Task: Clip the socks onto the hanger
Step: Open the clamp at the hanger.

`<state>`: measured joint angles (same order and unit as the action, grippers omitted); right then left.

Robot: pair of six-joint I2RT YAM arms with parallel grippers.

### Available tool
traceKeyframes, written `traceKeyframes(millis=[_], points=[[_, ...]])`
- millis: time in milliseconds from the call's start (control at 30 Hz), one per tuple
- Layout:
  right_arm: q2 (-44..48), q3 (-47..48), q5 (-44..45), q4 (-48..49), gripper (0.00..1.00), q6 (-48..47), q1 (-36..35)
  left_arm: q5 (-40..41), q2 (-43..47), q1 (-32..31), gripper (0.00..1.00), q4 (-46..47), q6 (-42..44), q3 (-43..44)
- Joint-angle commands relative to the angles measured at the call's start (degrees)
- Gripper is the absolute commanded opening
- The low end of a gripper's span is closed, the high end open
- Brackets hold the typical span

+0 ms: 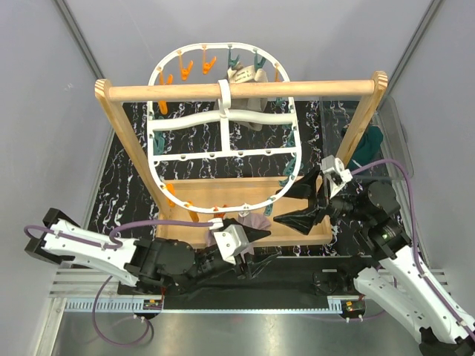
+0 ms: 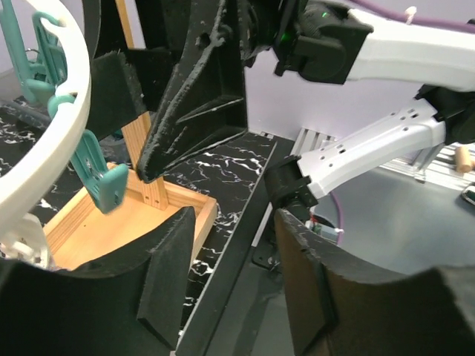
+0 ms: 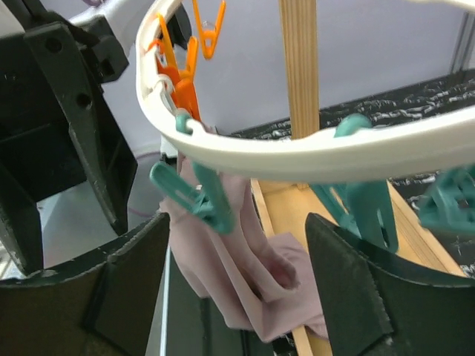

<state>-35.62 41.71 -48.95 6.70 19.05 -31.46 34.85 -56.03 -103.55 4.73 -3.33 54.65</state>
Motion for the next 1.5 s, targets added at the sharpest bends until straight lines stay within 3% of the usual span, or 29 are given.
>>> traceKeyframes(millis=[0, 67, 200, 433, 833, 1133, 1467], points=[[1.8, 3.0, 0.9, -9.0, 0.82, -10.1, -0.4, 2.5, 1.9, -0.3, 0.54, 11.0, 3.0, -2.4], [4.0, 2.0, 1.1, -9.4, 0.91, -11.5, -0.4, 3.0, 2.6, -0.3, 0.56, 13.2, 5.7, -5.1], [7.0, -0.7, -2.9, -7.2, 0.94, -14.5, -0.4, 2.9, 4.7, -0.3, 0.59, 16.8, 9.4, -7.9], [3.1, -2.6, -7.0, 2.6, 0.88, -14.1, -0.4, -2.1, 12.6, 0.7, 0.59, 20.6, 9.9, -13.3], [-3.1, -2.6, -8.4, 13.9, 0.71, -8.0, -2.0, -4.0, 11.5, 0.8, 0.58, 20.3, 9.1, -13.1], [-3.1, -5.1, -2.0, 14.9, 0.67, -8.9, -7.6, -2.3, 12.3, 0.9, 0.57, 22.3, 7.4, -14.0], [1.7, -10.9, 6.4, 20.9, 0.71, -3.6, -9.2, -2.1, 13.1, 0.9, 0.57, 22.2, 5.2, -14.0]])
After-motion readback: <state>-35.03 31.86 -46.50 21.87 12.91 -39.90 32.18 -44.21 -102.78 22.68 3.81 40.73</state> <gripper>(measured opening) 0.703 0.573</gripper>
